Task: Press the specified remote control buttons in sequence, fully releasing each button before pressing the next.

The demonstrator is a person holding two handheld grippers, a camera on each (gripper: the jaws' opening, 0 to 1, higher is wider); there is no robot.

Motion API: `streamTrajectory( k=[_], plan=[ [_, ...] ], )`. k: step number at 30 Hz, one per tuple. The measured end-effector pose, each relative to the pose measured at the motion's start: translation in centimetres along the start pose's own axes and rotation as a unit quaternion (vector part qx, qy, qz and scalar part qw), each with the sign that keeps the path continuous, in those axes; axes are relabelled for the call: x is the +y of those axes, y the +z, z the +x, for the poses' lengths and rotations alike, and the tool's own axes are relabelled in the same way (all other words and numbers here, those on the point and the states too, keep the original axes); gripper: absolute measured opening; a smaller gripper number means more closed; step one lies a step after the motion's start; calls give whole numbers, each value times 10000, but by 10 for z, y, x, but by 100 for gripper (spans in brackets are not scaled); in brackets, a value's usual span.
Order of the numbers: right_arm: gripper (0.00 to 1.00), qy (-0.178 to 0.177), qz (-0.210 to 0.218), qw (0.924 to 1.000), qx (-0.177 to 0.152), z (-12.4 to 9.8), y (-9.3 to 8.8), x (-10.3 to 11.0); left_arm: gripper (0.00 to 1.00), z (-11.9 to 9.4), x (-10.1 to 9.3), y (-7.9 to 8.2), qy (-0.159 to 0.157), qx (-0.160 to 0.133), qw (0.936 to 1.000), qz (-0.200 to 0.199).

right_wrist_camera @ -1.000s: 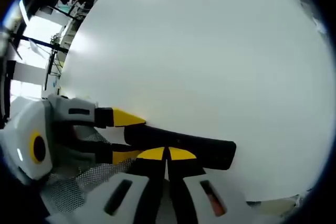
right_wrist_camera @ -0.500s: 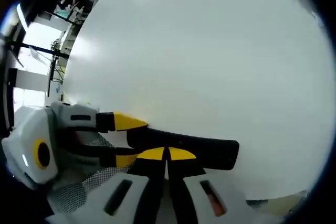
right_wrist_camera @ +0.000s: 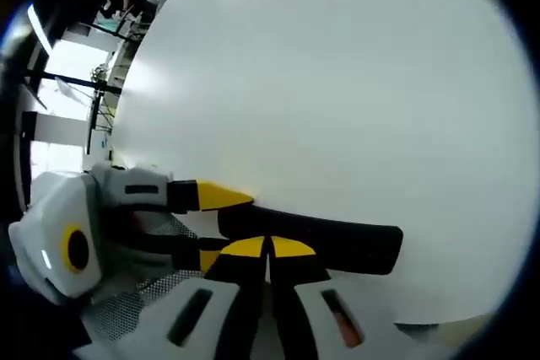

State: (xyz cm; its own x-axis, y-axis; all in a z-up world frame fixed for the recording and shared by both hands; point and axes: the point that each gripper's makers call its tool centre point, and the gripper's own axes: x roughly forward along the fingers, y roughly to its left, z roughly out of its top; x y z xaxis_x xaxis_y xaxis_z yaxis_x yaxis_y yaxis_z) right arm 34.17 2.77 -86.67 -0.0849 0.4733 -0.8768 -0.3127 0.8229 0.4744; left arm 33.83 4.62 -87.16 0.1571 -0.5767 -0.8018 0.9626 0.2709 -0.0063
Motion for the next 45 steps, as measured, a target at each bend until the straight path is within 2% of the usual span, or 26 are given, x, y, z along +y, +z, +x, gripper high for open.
streamTrajectory(
  k=[12,15,25,28,30,31,32,45],
  plan=[
    [0,-209,-83,9997,6,0,1,1,25,1,0,0,-15,125,9999,16],
    [0,-391,-432,9983,-10,0,2,2,25,1,1,0,-21,153,9999,28],
    [0,-343,-450,9984,-75,1,4,2,26,0,0,0,19,135,9999,-69],
    [0,-369,-476,9981,-130,1,3,3,30,0,-3,1,9,66,9995,-293],
    [0,-399,-570,9975,-129,1,3,4,26,0,1,1,85,92,9997,-224],
    [0,-402,-628,9971,-136,1,4,4,26,2,3,3,25,27,9999,117],
    [0,-399,-643,9971,-127,1,4,4,26,1,2,0,52,70,9999,-95],
    [0,-289,-373,9988,-138,2,5,2,25,1,1,1,28,103,9999,-38]
  ],
)
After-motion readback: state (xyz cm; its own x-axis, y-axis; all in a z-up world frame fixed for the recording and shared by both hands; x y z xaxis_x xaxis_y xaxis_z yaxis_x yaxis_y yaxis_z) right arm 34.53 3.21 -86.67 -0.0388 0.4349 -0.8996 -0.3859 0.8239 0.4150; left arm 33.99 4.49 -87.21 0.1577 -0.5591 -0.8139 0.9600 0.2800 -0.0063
